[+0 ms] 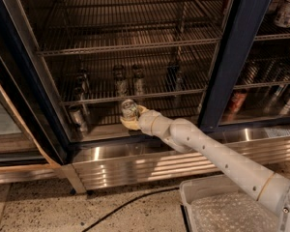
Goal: Pick 7up can from bottom shelf of fridge
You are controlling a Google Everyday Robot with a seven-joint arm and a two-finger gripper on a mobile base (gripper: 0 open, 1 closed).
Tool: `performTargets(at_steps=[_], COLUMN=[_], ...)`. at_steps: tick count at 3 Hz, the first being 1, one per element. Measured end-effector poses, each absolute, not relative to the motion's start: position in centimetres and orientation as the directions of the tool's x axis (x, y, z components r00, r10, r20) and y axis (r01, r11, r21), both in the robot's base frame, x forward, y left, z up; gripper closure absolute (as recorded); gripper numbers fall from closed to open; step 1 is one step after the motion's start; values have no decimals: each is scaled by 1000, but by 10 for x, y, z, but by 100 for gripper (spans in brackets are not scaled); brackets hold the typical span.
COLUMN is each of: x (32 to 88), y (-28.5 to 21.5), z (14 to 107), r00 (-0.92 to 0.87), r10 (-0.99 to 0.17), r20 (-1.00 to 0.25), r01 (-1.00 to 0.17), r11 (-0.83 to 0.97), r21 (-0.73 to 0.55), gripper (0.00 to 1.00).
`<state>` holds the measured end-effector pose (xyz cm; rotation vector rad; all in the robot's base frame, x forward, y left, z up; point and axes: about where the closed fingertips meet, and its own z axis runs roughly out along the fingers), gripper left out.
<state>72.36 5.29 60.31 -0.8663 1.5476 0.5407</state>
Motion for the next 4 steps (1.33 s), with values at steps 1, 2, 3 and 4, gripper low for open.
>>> performTargets(at_steps=[1,2,3,4], x=[710,681,651,626], y=[59,54,53,50], z=[601,603,607,618], r00=[-6,-30,-43,-16], r10=[-244,-277,-296,-316], r20=[-970,-960,-954,-948], r01=[-825,-888,-940,-966], r11=[549,449,336,250], r21=[-133,-102,-62,-67], gripper=[100,100,100,100])
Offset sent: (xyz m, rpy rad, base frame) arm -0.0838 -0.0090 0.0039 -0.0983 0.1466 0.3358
